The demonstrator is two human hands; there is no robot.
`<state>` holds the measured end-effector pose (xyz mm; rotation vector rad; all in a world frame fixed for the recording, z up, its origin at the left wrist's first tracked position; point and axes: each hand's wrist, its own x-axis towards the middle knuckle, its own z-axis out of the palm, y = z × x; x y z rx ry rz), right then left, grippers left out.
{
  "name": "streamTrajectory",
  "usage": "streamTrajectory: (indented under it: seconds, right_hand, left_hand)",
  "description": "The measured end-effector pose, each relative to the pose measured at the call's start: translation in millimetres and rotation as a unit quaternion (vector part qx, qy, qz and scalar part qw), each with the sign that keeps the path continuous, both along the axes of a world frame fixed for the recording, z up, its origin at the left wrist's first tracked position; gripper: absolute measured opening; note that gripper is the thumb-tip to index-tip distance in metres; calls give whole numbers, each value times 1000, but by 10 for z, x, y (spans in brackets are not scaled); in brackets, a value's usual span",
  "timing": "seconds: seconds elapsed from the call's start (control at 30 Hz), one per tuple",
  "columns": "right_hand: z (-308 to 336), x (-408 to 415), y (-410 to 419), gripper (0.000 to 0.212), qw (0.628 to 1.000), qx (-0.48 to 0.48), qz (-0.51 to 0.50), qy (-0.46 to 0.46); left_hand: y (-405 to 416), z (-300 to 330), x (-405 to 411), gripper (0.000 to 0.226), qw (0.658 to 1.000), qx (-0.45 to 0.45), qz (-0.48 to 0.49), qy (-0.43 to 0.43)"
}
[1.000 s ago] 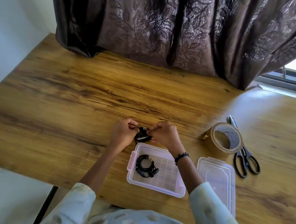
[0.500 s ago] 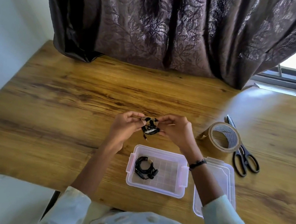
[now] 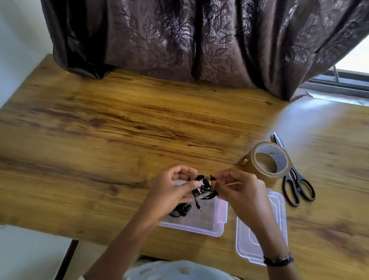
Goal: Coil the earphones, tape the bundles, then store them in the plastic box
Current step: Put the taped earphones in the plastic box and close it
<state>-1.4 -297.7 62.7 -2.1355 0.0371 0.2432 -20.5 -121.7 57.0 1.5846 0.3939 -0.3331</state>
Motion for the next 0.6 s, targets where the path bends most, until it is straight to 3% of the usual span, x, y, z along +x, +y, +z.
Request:
streamTrajectory:
  seconds: [0.17,0.4,0.53,0.6]
  right_hand:
    - [-187,-156,9,10,993,-118,15,2]
    - [-241,-170,137,14,960,-263,53,-75]
    - [-346,-204,197,2,931,-330,79,-132]
    - [-372,-217,239,17,915,-367,85,-143]
  left_hand:
    - [-127,-279,-114,14,996,82,-26,-13]
    - [-140,-452,-101,16,983,178,-40,-33]
    - [-159,-497,-118,16,973,221,-55,-46]
    - [-190,-507,-128,15,971,229,-60,-44]
